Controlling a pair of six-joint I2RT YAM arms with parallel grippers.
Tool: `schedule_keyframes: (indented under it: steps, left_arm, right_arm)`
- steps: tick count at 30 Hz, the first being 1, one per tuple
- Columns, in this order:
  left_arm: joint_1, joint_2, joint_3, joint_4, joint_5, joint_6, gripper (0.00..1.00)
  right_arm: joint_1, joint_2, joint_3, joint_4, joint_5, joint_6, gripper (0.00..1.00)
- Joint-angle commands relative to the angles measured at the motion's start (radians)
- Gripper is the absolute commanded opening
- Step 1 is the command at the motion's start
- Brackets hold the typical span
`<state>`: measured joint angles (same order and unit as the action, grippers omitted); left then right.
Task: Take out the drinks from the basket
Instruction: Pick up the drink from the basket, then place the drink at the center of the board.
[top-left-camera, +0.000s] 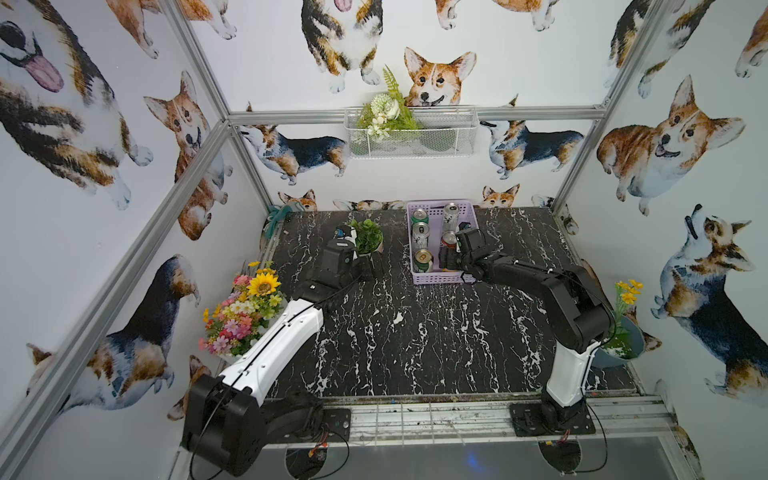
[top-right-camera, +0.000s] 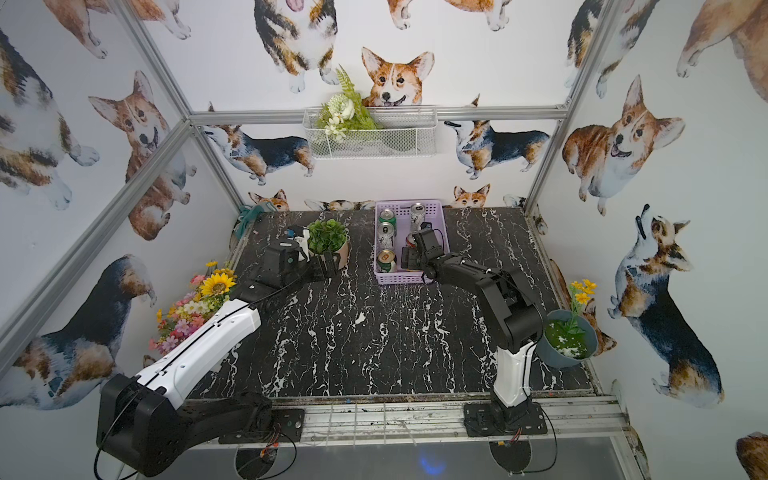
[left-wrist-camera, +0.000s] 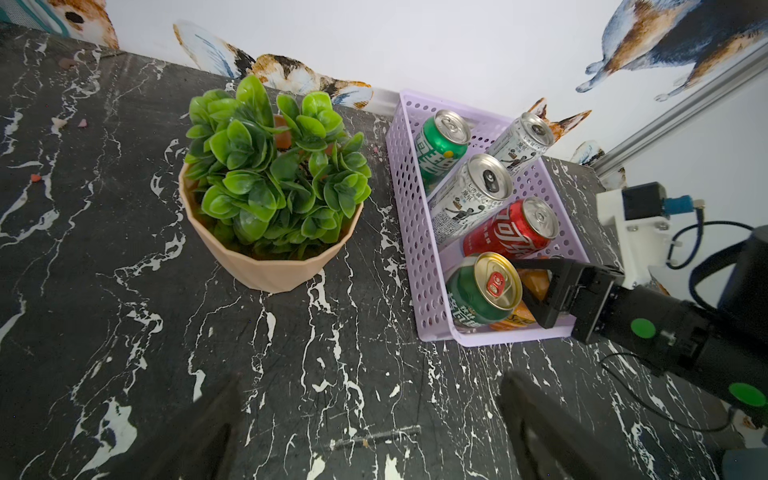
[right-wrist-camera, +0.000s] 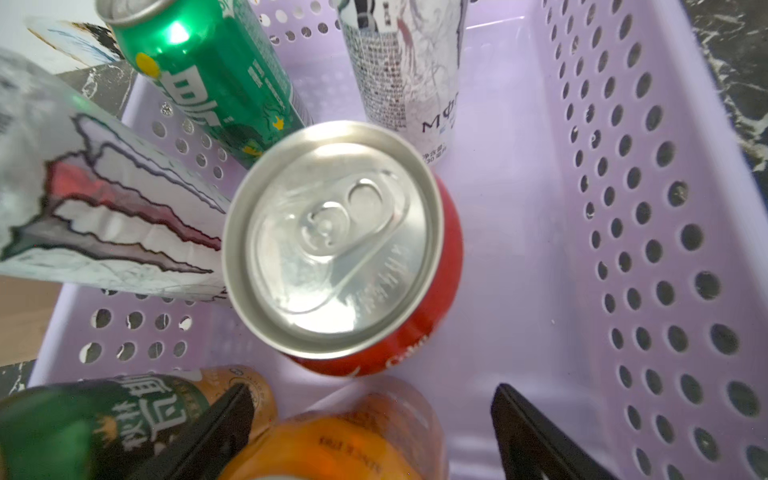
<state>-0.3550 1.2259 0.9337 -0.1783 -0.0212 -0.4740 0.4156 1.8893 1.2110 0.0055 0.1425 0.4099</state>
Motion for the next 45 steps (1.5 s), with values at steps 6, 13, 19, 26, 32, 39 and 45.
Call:
schedule_keyframes:
  steps: [6, 13, 19, 26, 32, 39, 45]
  left_arm:
    - [-0.008, 0.007, -0.001, -0.002, -0.014, 0.020, 1.00]
    - [-0.011, 0.011, -0.006, -0.002, -0.022, 0.023, 1.00]
    - [-0.014, 0.015, -0.007, -0.001, -0.022, 0.025, 1.00]
    - [-0.015, 0.015, -0.003, -0.001, -0.022, 0.026, 1.00]
    - [-0.018, 0.017, -0.001, -0.003, -0.024, 0.026, 1.00]
    - [-0.019, 0.006, 0.008, -0.012, -0.038, 0.031, 1.00]
    - [-0.018, -0.014, 0.021, -0.040, -0.078, 0.020, 1.00]
  right_arm:
    - [0.013, 0.026, 0.003, 0.008, 0.063, -0.023, 0.88]
    - [0.018, 0.025, -0.010, 0.028, 0.063, -0.038, 0.76]
    - [0.020, -0.006, -0.050, 0.068, 0.046, -0.051, 0.56]
    - [0.020, -0.054, -0.087, 0.122, 0.038, -0.076, 0.23]
    - [0.020, -0.098, -0.048, 0.107, 0.039, -0.099, 0.00]
    - [0.025, -0.234, -0.019, 0.083, 0.056, -0.133, 0.00]
    - [0.085, -0.341, -0.011, 0.047, -0.012, -0.180, 0.00]
